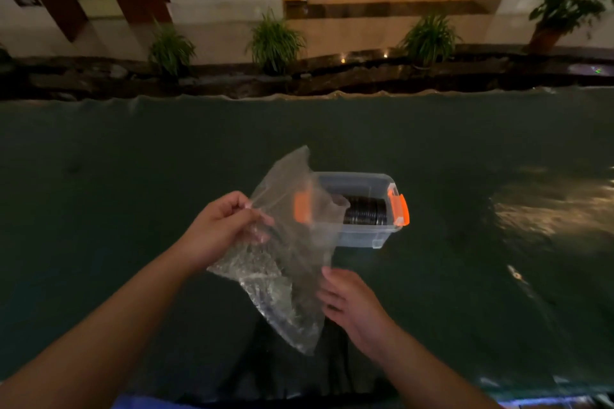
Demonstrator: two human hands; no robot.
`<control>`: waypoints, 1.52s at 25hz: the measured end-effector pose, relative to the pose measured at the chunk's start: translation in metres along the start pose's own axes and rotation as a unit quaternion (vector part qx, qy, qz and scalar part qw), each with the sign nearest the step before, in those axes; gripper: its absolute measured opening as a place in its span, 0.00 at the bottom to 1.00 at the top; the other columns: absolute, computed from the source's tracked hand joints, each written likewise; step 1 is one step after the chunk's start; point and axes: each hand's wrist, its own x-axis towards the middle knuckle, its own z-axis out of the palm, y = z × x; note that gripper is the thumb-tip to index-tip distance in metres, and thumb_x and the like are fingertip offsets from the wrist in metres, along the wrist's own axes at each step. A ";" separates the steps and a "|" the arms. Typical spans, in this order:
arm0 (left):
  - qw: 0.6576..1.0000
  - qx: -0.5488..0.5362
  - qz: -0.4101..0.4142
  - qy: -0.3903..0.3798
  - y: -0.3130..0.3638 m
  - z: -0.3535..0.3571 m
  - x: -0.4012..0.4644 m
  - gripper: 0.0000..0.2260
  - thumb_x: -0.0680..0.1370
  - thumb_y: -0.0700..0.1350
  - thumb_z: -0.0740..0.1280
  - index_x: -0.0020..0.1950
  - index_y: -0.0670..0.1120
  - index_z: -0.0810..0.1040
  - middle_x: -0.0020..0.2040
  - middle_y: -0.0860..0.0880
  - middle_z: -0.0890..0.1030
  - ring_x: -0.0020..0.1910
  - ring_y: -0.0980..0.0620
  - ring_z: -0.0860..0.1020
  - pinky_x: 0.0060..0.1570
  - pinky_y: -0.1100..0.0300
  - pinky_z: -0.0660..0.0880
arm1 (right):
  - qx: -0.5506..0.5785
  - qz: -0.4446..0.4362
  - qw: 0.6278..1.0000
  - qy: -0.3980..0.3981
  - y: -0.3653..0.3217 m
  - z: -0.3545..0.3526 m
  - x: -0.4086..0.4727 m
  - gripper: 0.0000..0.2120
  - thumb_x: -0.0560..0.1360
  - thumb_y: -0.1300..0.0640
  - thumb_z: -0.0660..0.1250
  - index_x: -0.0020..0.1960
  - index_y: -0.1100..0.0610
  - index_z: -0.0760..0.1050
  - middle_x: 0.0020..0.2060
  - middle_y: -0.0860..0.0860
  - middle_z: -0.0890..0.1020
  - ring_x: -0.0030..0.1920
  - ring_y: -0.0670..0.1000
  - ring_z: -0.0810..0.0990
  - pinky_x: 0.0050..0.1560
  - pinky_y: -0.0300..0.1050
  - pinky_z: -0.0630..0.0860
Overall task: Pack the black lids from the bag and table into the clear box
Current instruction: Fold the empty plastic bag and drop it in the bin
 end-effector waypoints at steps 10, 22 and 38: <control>0.991 0.047 0.043 0.118 0.046 -0.065 -0.033 0.16 0.70 0.44 0.74 0.58 0.49 0.82 0.47 0.41 0.86 0.43 0.45 0.85 0.41 0.59 0.83 | -0.134 -0.259 0.952 -0.088 -0.140 0.048 -0.003 0.11 0.76 0.73 0.68 0.54 0.60 0.77 0.44 0.56 0.84 0.44 0.57 0.86 0.42 0.49 0.83; 0.903 0.386 0.104 0.156 0.125 -0.091 -0.039 0.08 0.62 0.60 0.77 0.35 0.58 0.86 0.43 0.55 0.80 0.41 0.60 0.78 0.39 0.63 0.72 | -0.517 -0.394 0.759 -0.033 -0.255 0.069 -0.061 0.06 0.79 0.51 0.69 0.45 0.45 0.83 0.50 0.45 0.82 0.50 0.42 0.80 0.55 0.45 0.77; 0.993 -0.068 0.015 -0.092 0.151 0.000 -0.001 0.15 0.71 0.42 0.78 0.56 0.42 0.85 0.57 0.40 0.85 0.58 0.41 0.83 0.52 0.51 0.82 | -0.353 -0.440 0.823 -0.059 -0.325 0.110 -0.101 0.15 0.75 0.37 0.67 0.54 0.45 0.82 0.46 0.44 0.87 0.45 0.44 0.86 0.49 0.44 0.80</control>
